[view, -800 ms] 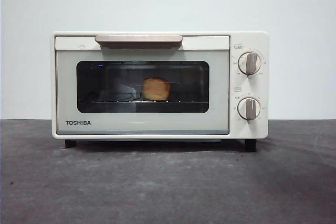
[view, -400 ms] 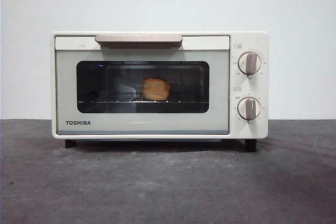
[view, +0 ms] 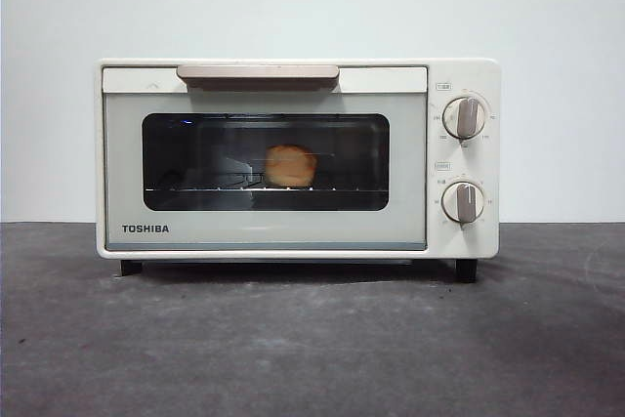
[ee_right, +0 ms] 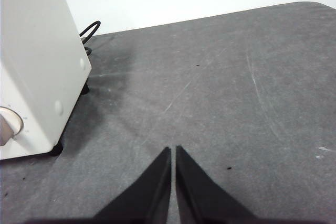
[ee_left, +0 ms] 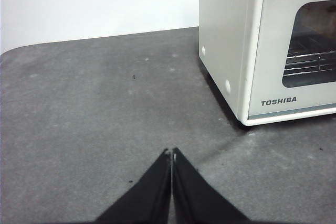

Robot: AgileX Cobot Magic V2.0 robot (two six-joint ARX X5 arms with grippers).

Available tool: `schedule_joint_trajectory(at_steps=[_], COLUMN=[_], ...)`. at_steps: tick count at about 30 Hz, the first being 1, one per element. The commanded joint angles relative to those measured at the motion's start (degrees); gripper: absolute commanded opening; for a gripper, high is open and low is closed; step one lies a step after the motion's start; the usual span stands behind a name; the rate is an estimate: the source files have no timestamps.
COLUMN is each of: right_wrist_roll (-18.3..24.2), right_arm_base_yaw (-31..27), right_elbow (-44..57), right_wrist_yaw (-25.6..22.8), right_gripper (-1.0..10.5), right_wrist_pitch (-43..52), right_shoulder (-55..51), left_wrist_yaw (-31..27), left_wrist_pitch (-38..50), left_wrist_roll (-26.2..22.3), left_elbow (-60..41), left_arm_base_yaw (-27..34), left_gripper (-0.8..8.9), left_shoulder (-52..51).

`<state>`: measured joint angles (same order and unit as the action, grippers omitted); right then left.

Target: The left arm flap open the oven, the right arm pick bread and place it into oven, the left arm flap close the oven

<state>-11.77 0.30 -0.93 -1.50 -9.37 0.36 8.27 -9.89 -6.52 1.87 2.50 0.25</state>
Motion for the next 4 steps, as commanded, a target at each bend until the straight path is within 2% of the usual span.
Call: schedule_joint_trajectory(at_steps=[1,4], right_wrist_roll=[0.22,0.22], right_arm_base_yaw=[-0.11,-0.11], right_elbow=[0.42,0.42], right_wrist_yaw=[0.00,0.00], right_gripper=[0.1,0.1], right_wrist_pitch=[0.55,0.55], right_shoulder=[-0.15,-0.15], left_wrist_yaw=[-0.02,-0.02], left_wrist_pitch=[-0.22,-0.22], left_wrist_roll=[-0.07,-0.07], left_elbow=[-1.11,-1.11], left_arm_base_yaw=[0.11,0.11], left_gripper=[0.16,0.16], left_shoulder=[-0.07,-0.07])
